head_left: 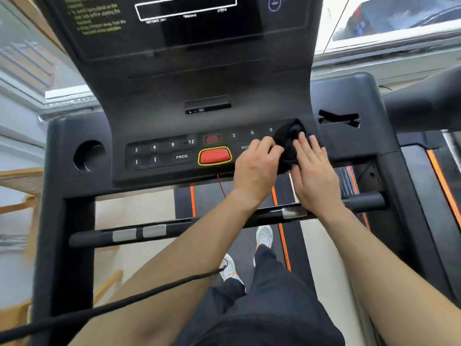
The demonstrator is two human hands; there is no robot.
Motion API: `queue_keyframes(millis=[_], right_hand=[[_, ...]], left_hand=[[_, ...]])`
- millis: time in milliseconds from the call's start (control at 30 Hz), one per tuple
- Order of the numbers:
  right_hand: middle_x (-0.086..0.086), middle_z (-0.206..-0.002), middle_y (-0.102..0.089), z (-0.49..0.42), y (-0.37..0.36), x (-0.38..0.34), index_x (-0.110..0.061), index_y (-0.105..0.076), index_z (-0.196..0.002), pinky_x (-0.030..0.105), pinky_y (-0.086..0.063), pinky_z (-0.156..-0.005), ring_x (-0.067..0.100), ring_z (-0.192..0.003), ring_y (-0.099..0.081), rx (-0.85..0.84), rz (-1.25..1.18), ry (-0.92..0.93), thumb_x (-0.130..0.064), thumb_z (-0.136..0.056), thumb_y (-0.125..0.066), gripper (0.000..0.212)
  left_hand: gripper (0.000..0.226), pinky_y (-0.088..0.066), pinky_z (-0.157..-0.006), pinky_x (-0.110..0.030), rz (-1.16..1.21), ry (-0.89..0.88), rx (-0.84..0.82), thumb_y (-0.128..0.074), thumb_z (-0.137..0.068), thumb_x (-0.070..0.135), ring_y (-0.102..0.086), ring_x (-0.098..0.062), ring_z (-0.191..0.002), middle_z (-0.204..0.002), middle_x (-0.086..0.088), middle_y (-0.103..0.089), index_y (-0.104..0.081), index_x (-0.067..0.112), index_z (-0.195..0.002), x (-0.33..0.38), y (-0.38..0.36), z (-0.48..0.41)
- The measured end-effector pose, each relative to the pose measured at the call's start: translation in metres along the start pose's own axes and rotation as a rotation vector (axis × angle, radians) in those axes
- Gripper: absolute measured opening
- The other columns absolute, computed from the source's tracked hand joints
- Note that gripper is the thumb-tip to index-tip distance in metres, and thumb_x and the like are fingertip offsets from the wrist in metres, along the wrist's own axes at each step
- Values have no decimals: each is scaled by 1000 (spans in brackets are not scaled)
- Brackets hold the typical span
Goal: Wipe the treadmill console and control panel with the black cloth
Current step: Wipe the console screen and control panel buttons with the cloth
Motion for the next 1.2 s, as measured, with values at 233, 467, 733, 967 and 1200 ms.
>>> queue_keyframes(millis=[233,467,733,967,1200], right_hand=[[15,-158,-39,15,-37,-80,1,-43,-147,48,-25,-120,36,-148,-31,7,-27,126,-16,-95,-40,55],[14,-142,-59,18,-19,-135,-1,-61,-134,43,-46,-109,30,-133,-54,144,-92,285,7,-89,-60,45],[20,-136,-62,-7,-113,-289,4,-63,-128,48,-45,-108,37,-127,-59,-55,93,650,-2,-88,-36,49],[16,-144,-56,5,-111,-255,0,-62,-131,47,-42,-112,34,-135,-52,-74,191,856,-2,-102,-25,47],[19,-146,-53,13,-56,-100,3,-59,-132,53,-43,-110,39,-137,-49,27,259,746,5,-100,-34,40]], left_hand=[[12,-47,-53,-37,-39,-35,-23,-72,-82,2,-55,-27,-78,-91,-6,-62,-64,11,-84,-59,23,45],[14,-55,-57,-39,95,92,161,-63,-88,1,-62,-29,-85,-97,-9,-66,-72,7,-97,-105,76,73],[20,-52,-80,-40,-109,435,268,-56,-94,2,-61,-32,-90,-102,-11,-66,-71,6,-106,-242,128,127],[14,-50,-81,-41,-29,323,195,-59,-87,-3,-59,-34,-85,-95,-16,-61,-67,1,-97,-216,115,135],[10,-54,-65,-46,168,89,67,-60,-91,5,-62,-33,-80,-90,-11,-65,-70,5,-91,-104,44,71]])
Point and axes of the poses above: each hand's wrist, its own z-axis away from the middle knuckle, its own y-axis out of the back of the hand, x = y × z, the point moved 7 cm from there along -z, towards the middle knuckle
